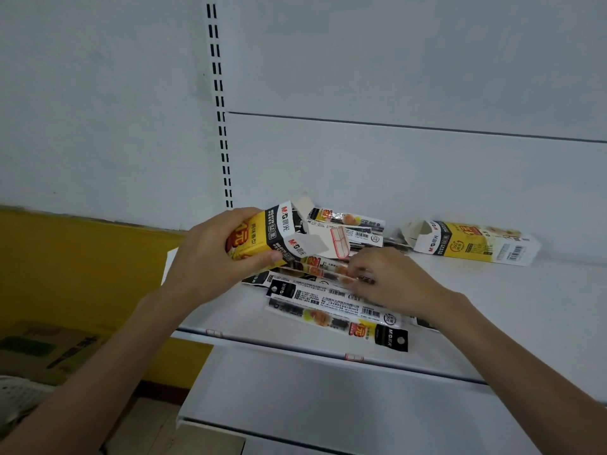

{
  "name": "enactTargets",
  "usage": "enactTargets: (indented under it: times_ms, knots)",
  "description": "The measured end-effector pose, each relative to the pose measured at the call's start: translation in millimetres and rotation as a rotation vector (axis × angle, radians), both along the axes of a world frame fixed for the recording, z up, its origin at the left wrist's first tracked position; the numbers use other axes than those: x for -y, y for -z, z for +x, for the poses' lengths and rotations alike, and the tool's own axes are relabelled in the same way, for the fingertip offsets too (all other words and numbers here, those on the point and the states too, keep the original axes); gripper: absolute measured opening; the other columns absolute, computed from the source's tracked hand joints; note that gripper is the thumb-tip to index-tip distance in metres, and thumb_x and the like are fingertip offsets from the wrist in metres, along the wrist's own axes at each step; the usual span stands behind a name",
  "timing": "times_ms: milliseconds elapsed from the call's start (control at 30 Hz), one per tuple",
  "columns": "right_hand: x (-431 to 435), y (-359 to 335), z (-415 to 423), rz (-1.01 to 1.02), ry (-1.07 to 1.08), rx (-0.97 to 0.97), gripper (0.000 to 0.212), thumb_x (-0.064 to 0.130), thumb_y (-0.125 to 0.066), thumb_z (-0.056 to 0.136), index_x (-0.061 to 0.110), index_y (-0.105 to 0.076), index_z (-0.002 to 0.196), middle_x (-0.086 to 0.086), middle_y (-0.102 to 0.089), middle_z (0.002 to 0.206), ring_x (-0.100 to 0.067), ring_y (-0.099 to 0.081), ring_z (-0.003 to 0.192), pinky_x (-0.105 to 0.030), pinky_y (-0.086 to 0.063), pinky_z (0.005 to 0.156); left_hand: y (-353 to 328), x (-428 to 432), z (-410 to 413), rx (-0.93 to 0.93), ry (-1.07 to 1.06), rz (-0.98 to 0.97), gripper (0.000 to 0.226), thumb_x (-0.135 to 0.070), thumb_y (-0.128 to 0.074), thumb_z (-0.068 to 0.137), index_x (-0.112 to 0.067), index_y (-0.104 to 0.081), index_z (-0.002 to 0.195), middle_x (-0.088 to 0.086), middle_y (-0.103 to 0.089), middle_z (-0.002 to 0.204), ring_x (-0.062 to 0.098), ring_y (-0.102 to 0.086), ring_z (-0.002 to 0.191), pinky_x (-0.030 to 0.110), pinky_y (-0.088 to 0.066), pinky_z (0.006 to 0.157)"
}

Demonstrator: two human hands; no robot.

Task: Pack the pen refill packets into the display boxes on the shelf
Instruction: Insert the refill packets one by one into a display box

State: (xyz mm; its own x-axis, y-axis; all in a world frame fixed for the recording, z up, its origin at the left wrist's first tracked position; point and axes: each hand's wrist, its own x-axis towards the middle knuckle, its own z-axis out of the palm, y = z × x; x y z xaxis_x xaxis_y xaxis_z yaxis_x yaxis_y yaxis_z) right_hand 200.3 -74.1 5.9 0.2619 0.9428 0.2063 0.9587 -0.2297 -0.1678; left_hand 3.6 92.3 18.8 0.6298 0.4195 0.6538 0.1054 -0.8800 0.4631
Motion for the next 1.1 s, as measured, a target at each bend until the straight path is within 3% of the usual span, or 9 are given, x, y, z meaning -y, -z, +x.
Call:
enactTargets:
  times_ms: [200, 367, 433, 500, 600, 700, 800, 1000, 1100]
  knots:
    - [-2, -4, 0, 0.039, 0.046, -0.058, 0.035, 0.025, -0.062, 0.087, 0.021, -0.056, 0.121, 0.003, -0.065, 0.101, -0.016, -0.059, 0.092, -0.036, -0.051, 0.079, -1, -1, -1, 0.004, -0.02, -0.006, 0.062, -0.054, -0.063, 0.064, -0.022, -0.056, 0.117, -0.022, -0.053, 0.09, -0.002, -0.055, 0.082, 0.014, -0.043, 0.063]
    - [0, -11, 9, 0.002, 0.096, -0.05, 0.012, 0.019, -0.058, 0.089, 0.025, -0.068, 0.091, 0.006, -0.058, 0.081, -0.015, -0.057, 0.073, -0.022, -0.042, 0.059, -1, -1, -4, 0.015, 0.006, -0.009, 0.063, -0.066, -0.061, 0.061, -0.033, -0.052, 0.114, -0.026, -0.052, 0.091, -0.005, -0.055, 0.084, 0.008, -0.041, 0.062]
    - [3, -21, 16, 0.077, 0.163, -0.1, 0.013, 0.021, -0.058, 0.09, 0.021, -0.068, 0.098, 0.012, -0.052, 0.076, -0.009, -0.052, 0.068, -0.021, -0.039, 0.057, -1, -2, -5, 0.023, 0.012, -0.012, 0.066, -0.068, -0.054, 0.061, -0.031, -0.053, 0.115, -0.025, -0.053, 0.092, -0.004, -0.056, 0.086, 0.008, -0.042, 0.063]
    - [7, -35, 19, 0.305, 0.234, -0.166, 0.017, 0.02, -0.061, 0.088, 0.018, -0.067, 0.103, 0.009, -0.054, 0.081, -0.004, -0.049, 0.069, -0.019, -0.036, 0.058, -1, -3, -5, 0.032, 0.01, -0.009, 0.068, -0.068, -0.054, 0.062, -0.028, -0.054, 0.116, -0.022, -0.055, 0.094, -0.003, -0.056, 0.086, 0.011, -0.044, 0.065]
    - [11, -59, 8, 0.698, 0.241, -0.398, 0.01, 0.01, -0.063, 0.084, 0.018, -0.061, 0.09, 0.004, -0.061, 0.081, -0.008, -0.055, 0.066, -0.018, -0.043, 0.057, 1, -3, -4, 0.036, 0.027, -0.005, 0.061, -0.068, -0.055, 0.062, -0.036, -0.048, 0.113, -0.024, -0.054, 0.096, -0.001, -0.056, 0.088, 0.017, -0.049, 0.067]
    - [12, -81, -17, 0.951, 0.093, -0.844, 0.015, -0.001, -0.062, 0.081, 0.012, -0.057, 0.074, -0.004, -0.062, 0.076, -0.016, -0.061, 0.062, -0.019, -0.047, 0.048, 4, -4, -3, 0.03, 0.048, -0.018, 0.062, -0.067, -0.057, 0.062, -0.034, -0.049, 0.115, -0.018, -0.057, 0.099, 0.007, -0.059, 0.091, 0.029, -0.055, 0.069]
    - [5, -84, -39, 0.965, -0.073, -1.208, 0.017, -0.009, -0.057, 0.079, 0.008, -0.059, 0.078, -0.004, -0.06, 0.071, -0.012, -0.064, 0.062, -0.021, -0.047, 0.045, 4, -4, -3, 0.038, 0.047, -0.013, 0.068, -0.066, -0.057, 0.063, -0.027, -0.053, 0.118, -0.01, -0.06, 0.101, 0.01, -0.059, 0.09, 0.032, -0.056, 0.068]
    - [-12, -68, -53, 0.946, -0.076, -1.439, 0.018, -0.006, -0.053, 0.084, 0.005, -0.065, 0.078, -0.001, -0.066, 0.061, -0.011, -0.064, 0.058, -0.02, -0.051, 0.048, 2, 0, -2, 0.04, 0.058, -0.023, 0.063, -0.068, -0.055, 0.062, -0.035, -0.047, 0.115, -0.014, -0.058, 0.097, 0.01, -0.06, 0.086, 0.025, -0.054, 0.064]
    - [-13, -62, -50, 0.93, -0.038, -1.488, 0.015, -0.006, -0.054, 0.083, 0.003, -0.065, 0.078, -0.003, -0.066, 0.062, -0.012, -0.064, 0.058, -0.02, -0.052, 0.049, 0, 0, -3, 0.061, 0.052, -0.01, 0.059, -0.066, -0.055, 0.064, -0.036, -0.045, 0.113, -0.024, -0.055, 0.095, 0.003, -0.059, 0.087, 0.021, -0.053, 0.064]
